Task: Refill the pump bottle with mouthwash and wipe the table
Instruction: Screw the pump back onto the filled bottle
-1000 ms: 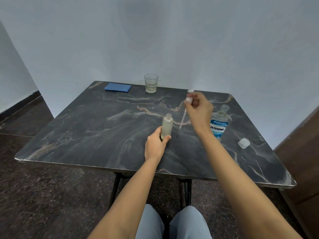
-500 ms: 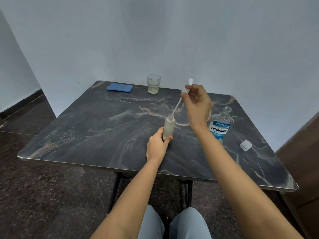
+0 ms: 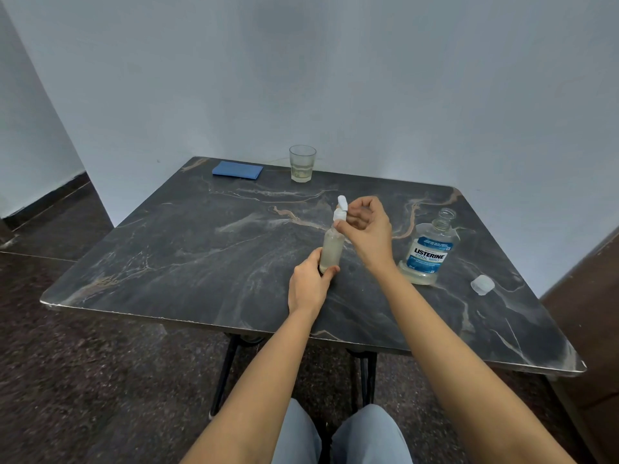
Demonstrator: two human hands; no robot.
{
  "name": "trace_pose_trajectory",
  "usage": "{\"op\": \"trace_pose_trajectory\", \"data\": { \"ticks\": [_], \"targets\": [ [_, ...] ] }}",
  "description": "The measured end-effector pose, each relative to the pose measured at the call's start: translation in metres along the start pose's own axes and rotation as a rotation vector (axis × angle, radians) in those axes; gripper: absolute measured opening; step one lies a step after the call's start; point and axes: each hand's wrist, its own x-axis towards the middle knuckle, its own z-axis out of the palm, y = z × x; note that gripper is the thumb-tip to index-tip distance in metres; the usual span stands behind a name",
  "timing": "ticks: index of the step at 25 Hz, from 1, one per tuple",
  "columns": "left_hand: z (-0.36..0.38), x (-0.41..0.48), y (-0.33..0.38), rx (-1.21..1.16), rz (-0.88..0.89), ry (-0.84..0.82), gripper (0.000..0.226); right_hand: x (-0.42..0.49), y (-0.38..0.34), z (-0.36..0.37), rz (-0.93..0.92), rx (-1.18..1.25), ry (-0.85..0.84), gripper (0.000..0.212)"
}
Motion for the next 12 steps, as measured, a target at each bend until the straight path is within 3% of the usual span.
{"op": "trace_pose_trajectory", "data": {
  "ticks": [12],
  "targets": [
    [-0.001, 0.000, 0.001, -0.008, 0.010, -0.005, 0.033, -0.011, 0.018, 0.000, 0.083, 0.008, -0.016, 0.036]
  ]
}}
